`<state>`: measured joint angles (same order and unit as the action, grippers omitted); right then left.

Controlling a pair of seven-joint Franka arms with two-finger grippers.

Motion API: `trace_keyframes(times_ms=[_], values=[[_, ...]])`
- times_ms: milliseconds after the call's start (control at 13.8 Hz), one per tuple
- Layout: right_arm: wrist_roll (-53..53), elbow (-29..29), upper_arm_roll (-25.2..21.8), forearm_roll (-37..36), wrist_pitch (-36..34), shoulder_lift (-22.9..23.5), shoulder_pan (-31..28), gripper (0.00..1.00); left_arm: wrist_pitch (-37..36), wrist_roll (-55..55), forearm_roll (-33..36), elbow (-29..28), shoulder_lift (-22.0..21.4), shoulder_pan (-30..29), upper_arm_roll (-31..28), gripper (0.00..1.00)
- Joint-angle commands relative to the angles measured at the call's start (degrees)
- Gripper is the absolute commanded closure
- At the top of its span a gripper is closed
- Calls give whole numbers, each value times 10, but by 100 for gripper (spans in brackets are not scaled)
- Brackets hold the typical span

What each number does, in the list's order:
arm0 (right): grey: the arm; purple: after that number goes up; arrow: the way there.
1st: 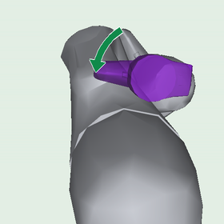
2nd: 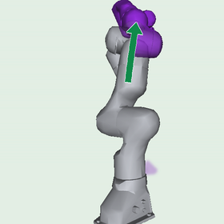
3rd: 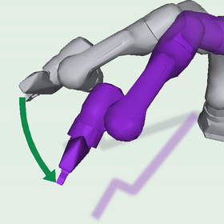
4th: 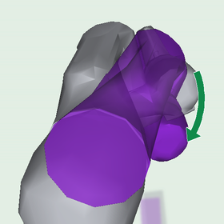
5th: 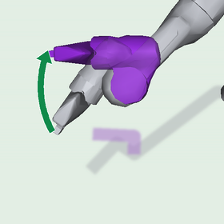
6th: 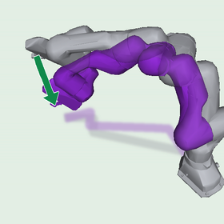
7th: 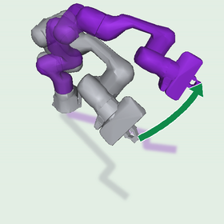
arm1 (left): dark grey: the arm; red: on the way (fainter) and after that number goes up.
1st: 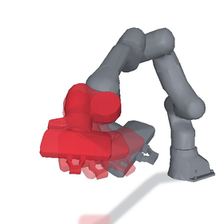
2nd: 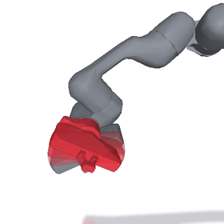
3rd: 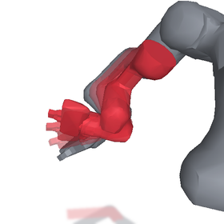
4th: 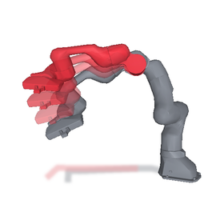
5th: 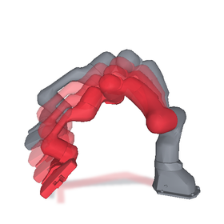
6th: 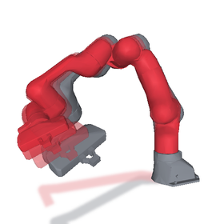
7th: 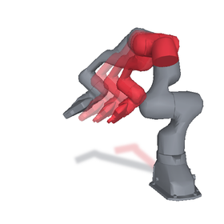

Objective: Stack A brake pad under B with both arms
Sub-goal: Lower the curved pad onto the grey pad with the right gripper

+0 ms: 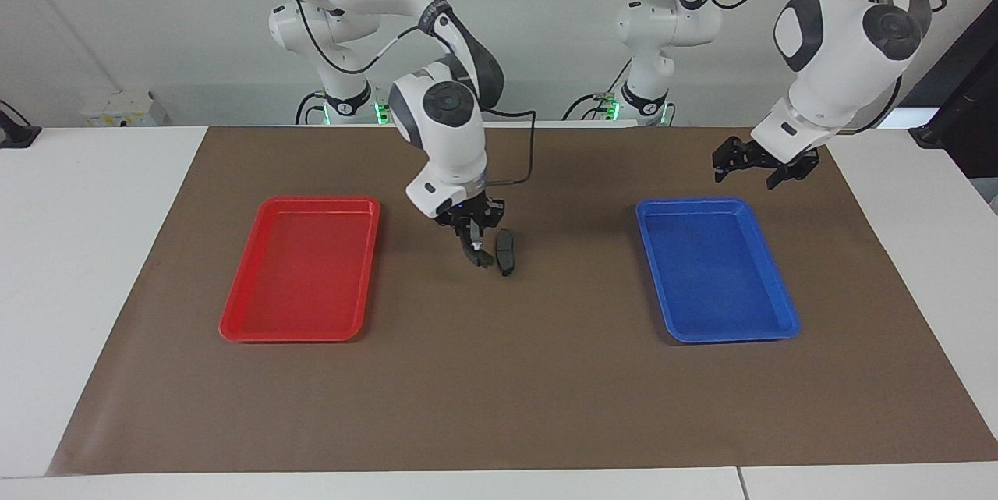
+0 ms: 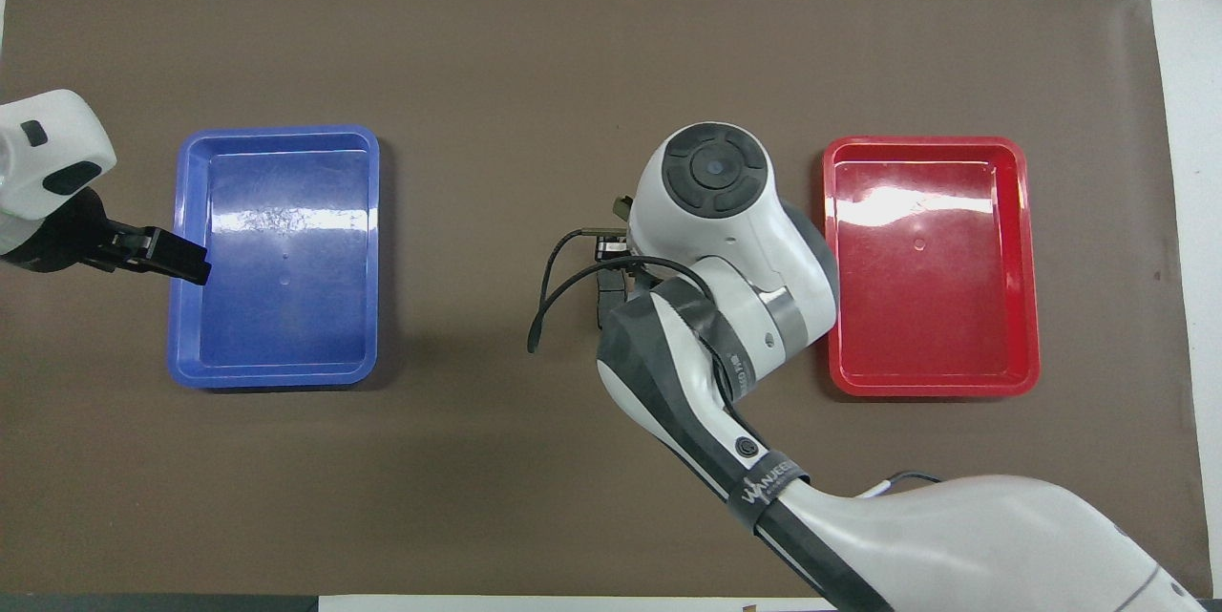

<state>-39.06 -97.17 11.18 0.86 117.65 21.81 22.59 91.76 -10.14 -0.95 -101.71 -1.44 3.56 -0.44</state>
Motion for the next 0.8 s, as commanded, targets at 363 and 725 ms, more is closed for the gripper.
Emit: trace_keyframes(times_ms=[363, 725], values=[[0, 0, -1, -14, 21, 46, 7, 100, -74, -25, 40, 89, 14, -12, 9, 0], [-2, -46, 0, -14, 34, 29, 11, 100, -74, -30, 40, 77, 6, -12, 9, 0]])
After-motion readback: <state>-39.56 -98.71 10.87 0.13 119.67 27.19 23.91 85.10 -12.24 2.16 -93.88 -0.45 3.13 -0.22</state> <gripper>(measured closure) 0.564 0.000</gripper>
